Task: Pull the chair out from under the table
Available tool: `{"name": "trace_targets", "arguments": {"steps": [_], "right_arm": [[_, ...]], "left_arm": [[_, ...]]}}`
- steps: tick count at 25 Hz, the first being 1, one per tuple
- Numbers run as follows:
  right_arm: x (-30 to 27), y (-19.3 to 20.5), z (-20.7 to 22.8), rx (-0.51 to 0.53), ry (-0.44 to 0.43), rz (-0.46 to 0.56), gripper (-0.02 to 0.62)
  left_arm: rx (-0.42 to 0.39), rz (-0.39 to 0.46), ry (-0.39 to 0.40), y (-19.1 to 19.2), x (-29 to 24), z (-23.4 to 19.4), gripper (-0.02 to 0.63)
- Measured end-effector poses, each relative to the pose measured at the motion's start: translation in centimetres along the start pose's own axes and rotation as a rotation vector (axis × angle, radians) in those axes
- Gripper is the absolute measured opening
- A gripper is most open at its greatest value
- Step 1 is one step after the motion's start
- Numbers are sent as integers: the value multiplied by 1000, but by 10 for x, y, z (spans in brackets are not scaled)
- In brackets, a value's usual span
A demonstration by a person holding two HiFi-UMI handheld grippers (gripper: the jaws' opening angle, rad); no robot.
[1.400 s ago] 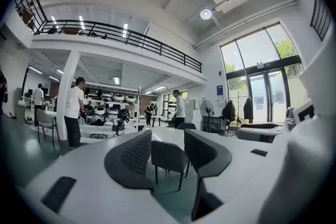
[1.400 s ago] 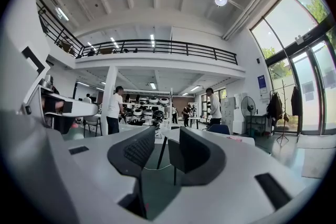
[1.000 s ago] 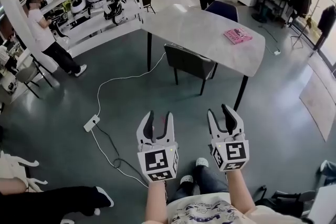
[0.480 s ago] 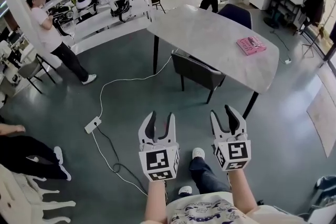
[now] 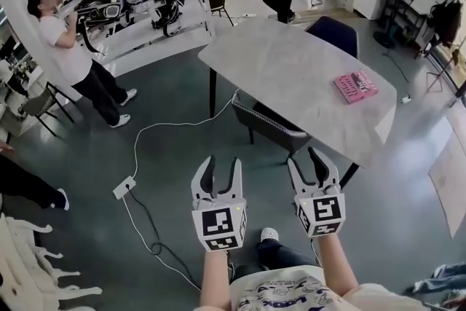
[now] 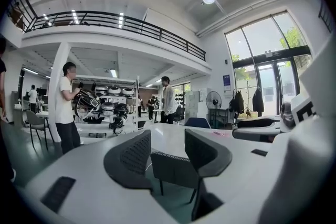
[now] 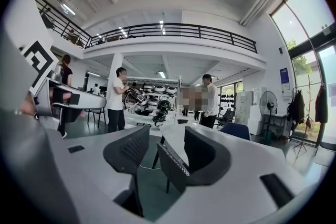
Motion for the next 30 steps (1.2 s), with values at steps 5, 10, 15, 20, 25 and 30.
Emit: {"name": "trace_targets", "arguments": {"steps": [5, 10, 15, 20, 25, 30], "right_arm": [[-44, 14, 32, -2, -25, -35, 225], [-76, 33, 49, 0, -57, -74, 230], [-113, 58, 53, -11, -70, -131, 233], [-153, 85, 62, -19, -72, -190, 236], [-193, 113, 81, -21, -82, -253, 239], [-224, 137, 87, -30, -92, -337, 242]], "left_arm": [[-13, -27, -3, 7, -53, 11, 206], [-26, -88, 11, 24, -93, 19, 206], [-67, -121, 49, 43, -135, 10, 212], [-83, -161, 122, 63, -187, 6, 219], [-149, -220, 228, 80, -246, 15, 241], [-225, -282, 338, 106, -291, 18, 262]]}}
Point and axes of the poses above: the fingertips, and each gripper's own axes: x backward along the fingers, z to its right, y out of its underside, the point moved 3 cm from there along x, backward along the fingers, and after that the axes turned 9 degrees about -y, right-handed, at the moved point
